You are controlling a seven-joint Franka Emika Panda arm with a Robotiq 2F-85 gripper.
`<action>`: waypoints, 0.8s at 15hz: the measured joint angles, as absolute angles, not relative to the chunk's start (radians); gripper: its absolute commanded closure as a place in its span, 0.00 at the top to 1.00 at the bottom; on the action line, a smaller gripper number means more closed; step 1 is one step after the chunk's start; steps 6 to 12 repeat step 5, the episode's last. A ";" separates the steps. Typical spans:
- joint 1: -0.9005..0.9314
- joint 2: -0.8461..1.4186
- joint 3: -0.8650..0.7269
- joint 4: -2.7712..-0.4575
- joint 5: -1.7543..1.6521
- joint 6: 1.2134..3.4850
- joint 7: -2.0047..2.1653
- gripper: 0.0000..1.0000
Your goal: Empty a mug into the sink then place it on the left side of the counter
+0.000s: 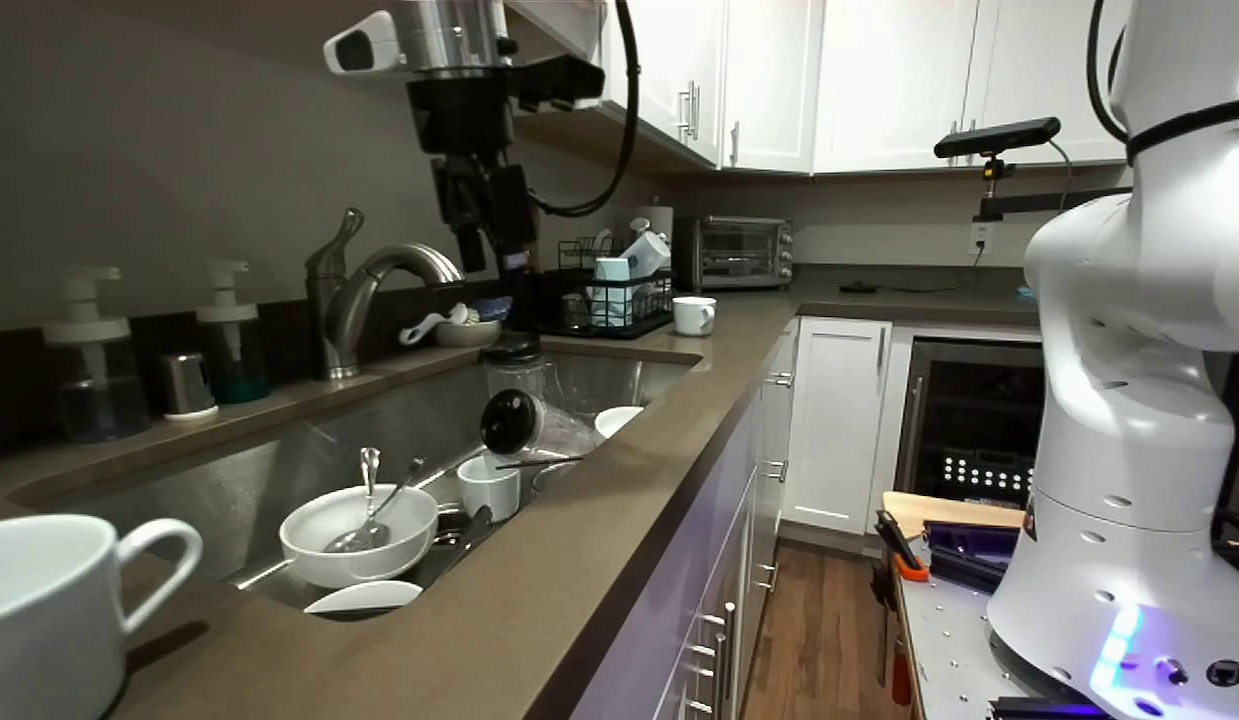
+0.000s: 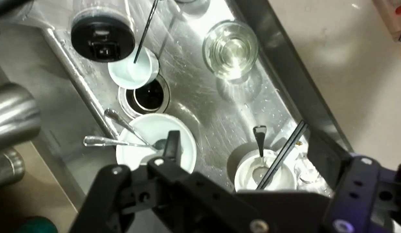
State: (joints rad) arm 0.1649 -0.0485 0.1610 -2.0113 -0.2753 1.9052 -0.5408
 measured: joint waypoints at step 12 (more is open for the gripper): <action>0.157 -0.224 0.094 -2.168 -0.274 1.905 -0.541 1.00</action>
